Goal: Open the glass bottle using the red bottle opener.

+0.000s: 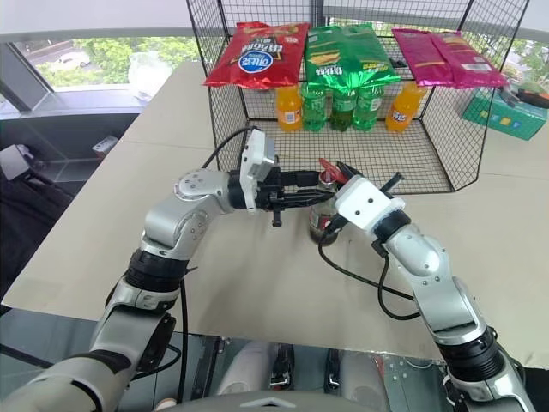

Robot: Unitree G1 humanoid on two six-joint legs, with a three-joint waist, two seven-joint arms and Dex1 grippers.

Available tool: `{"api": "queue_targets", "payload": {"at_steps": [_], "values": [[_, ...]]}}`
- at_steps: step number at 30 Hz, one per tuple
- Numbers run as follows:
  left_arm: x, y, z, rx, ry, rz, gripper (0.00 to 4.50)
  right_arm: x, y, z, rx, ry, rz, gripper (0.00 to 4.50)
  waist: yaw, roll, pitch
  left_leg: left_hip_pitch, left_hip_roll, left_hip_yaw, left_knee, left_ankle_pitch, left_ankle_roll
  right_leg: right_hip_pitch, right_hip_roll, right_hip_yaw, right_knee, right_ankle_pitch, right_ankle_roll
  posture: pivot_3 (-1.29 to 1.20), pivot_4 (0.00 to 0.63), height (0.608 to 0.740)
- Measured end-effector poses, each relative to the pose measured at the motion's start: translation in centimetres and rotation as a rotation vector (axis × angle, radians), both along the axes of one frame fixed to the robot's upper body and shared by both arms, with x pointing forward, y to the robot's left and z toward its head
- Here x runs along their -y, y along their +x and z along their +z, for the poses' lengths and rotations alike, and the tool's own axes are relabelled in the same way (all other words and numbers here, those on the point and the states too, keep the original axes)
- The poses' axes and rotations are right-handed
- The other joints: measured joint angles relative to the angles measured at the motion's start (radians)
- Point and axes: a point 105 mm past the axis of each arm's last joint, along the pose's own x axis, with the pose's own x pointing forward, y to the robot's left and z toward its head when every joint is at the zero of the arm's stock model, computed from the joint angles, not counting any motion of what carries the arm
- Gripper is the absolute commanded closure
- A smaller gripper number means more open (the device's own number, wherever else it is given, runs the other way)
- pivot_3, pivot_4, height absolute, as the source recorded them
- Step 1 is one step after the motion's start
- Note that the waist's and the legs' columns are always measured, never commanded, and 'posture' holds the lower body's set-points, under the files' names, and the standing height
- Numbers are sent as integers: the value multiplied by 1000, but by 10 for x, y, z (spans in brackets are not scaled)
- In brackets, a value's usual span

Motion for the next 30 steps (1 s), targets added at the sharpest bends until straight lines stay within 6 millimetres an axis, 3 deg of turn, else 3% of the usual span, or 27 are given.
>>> {"api": "queue_targets", "payload": {"at_steps": [8,12,23,30], "values": [[-1,2,-2,-7,5,8,3520,3,0,-16,150,-96,-73,4500,-2,0,-5,4,0,0,0,1,-1,2,1,1,1,0,0,0,150,740],[-2,3,-4,-14,7,12,3520,5,3,-27,127,-79,-115,4500,-3,-1,-9,6,1,0,0,1,-1,4,1,1,1,0,0,0,150,740],[-3,6,-6,-15,18,28,3520,4,8,-30,153,-138,-165,4500,-3,-1,-15,9,1,0,0,1,-1,6,1,1,1,0,0,0,150,740],[-4,7,-9,-12,39,37,3520,-5,10,-37,81,-78,-106,4500,-3,0,-19,18,1,0,-3,-3,-5,13,0,2,0,-1,0,0,150,740]]}}
